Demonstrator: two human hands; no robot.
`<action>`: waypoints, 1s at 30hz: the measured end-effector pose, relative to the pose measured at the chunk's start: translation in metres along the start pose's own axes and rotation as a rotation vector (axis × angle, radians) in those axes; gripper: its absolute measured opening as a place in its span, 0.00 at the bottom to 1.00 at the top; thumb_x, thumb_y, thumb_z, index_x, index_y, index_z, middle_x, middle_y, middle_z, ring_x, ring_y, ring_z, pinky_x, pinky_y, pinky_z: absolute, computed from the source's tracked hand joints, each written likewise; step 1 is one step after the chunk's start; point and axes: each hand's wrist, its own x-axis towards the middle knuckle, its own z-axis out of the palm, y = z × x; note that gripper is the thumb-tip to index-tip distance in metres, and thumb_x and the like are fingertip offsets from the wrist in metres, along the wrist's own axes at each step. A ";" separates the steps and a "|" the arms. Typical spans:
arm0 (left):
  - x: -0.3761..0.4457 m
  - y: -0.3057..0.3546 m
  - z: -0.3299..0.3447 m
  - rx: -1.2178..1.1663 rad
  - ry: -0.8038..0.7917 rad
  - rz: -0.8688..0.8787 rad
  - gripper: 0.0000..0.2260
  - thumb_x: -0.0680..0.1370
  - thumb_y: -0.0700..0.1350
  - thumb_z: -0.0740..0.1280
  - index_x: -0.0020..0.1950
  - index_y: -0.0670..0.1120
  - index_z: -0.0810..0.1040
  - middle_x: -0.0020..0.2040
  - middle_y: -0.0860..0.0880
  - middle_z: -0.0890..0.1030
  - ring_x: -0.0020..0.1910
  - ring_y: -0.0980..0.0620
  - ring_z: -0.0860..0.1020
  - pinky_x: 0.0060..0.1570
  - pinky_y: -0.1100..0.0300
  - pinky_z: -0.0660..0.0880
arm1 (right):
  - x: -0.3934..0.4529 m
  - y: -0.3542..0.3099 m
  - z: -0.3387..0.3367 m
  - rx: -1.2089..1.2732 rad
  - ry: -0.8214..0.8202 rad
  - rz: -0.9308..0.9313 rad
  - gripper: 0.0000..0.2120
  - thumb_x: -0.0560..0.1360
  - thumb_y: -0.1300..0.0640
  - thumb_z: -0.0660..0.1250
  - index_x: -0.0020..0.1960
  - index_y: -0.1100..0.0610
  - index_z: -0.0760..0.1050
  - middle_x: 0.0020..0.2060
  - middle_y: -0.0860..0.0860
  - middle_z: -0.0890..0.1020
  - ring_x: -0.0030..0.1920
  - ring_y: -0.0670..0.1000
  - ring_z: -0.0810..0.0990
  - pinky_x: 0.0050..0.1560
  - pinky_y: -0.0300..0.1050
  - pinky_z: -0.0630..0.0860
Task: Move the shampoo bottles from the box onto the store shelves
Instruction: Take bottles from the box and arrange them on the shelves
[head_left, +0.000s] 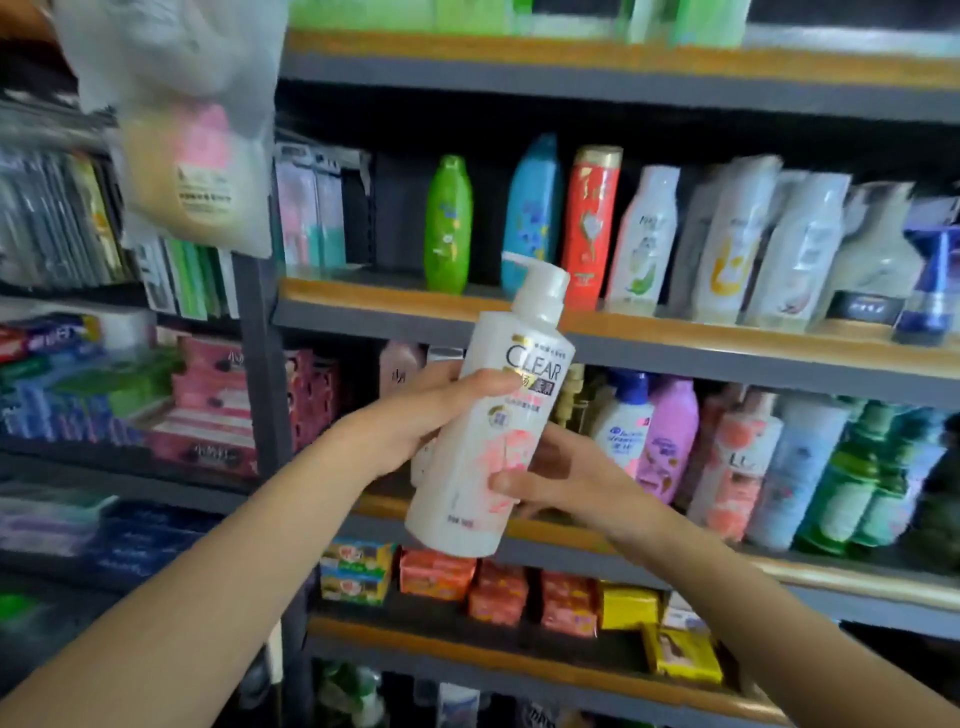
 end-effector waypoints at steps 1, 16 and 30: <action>0.003 0.011 0.001 0.004 0.005 0.014 0.31 0.55 0.61 0.72 0.55 0.48 0.79 0.47 0.48 0.85 0.49 0.48 0.83 0.54 0.50 0.77 | 0.001 -0.008 -0.004 -0.005 0.038 -0.018 0.24 0.62 0.49 0.79 0.55 0.52 0.76 0.53 0.53 0.82 0.54 0.55 0.81 0.51 0.56 0.80; 0.033 0.085 0.004 0.167 0.046 0.239 0.10 0.72 0.53 0.67 0.47 0.48 0.79 0.45 0.49 0.84 0.45 0.51 0.82 0.47 0.58 0.78 | 0.047 -0.065 -0.015 0.005 0.503 -0.221 0.33 0.61 0.50 0.80 0.59 0.51 0.66 0.50 0.48 0.81 0.50 0.48 0.81 0.41 0.45 0.81; 0.072 0.080 -0.064 0.347 0.246 0.362 0.12 0.76 0.41 0.67 0.57 0.54 0.74 0.53 0.56 0.79 0.53 0.56 0.77 0.55 0.60 0.73 | 0.128 -0.108 -0.060 -0.365 0.771 -0.523 0.31 0.61 0.51 0.79 0.52 0.53 0.62 0.41 0.40 0.77 0.41 0.34 0.78 0.44 0.32 0.75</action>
